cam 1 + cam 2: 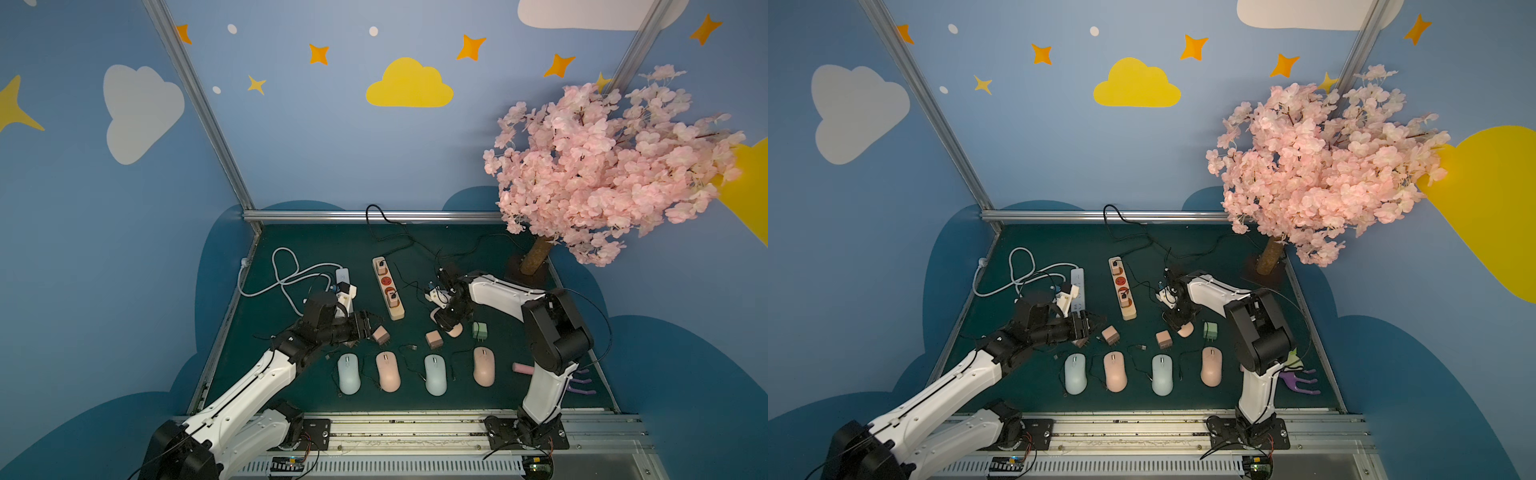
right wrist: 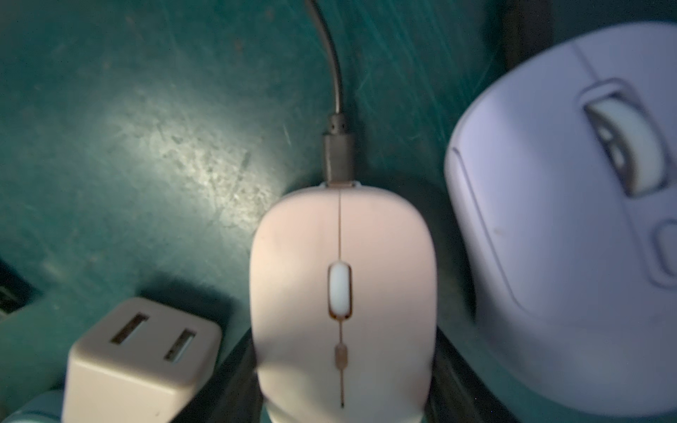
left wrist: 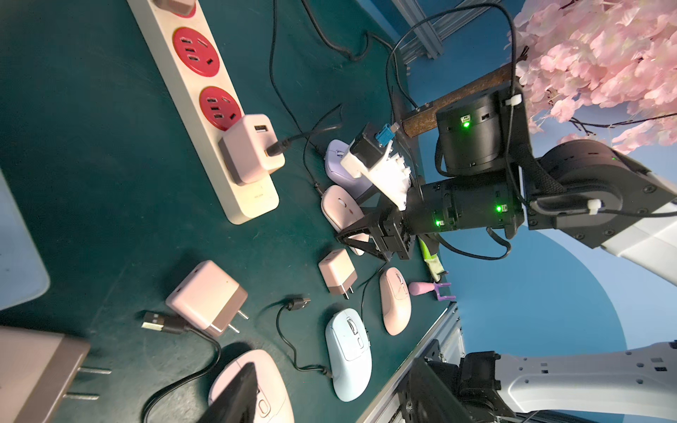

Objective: Unplug the wireless mouse
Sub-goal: Pick up the mouse from the center of the board.

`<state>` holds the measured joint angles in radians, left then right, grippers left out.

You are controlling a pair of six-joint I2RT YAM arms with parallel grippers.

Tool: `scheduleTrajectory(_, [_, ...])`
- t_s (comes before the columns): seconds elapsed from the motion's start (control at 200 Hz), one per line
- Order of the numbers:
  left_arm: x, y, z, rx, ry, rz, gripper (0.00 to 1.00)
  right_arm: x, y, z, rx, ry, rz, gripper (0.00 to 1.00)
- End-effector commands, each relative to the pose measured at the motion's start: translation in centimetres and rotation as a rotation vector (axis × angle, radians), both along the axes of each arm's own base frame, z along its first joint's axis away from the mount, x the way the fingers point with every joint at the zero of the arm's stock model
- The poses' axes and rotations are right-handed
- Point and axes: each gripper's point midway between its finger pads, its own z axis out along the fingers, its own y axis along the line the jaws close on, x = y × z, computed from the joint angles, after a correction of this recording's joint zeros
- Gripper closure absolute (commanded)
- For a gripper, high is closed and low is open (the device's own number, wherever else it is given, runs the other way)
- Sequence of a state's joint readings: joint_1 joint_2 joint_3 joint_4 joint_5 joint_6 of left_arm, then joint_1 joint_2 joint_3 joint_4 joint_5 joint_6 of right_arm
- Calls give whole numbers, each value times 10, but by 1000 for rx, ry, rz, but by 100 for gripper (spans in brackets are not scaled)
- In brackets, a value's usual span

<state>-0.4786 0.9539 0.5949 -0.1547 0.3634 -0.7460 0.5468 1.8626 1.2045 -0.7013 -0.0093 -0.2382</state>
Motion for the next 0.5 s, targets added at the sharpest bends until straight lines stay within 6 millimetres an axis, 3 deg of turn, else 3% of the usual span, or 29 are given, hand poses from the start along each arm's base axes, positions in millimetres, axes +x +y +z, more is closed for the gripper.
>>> scheduleTrajectory(0.0, [1, 14, 18, 67, -57, 40, 33, -3, 3, 24, -5, -55, -28, 63])
scheduleTrajectory(0.1, [6, 32, 30, 136, -82, 123, 31, -6, 4, 48, 17, -121, -94, 74])
scheduleTrajectory(0.21, [10, 32, 46, 133, -113, 146, 30, -18, 7, 69, 83, -162, -180, 85])
scheduleTrajectory(0.491, [15, -6, 65, 10, -126, 108, 32, -58, 31, 119, 331, -241, -202, 100])
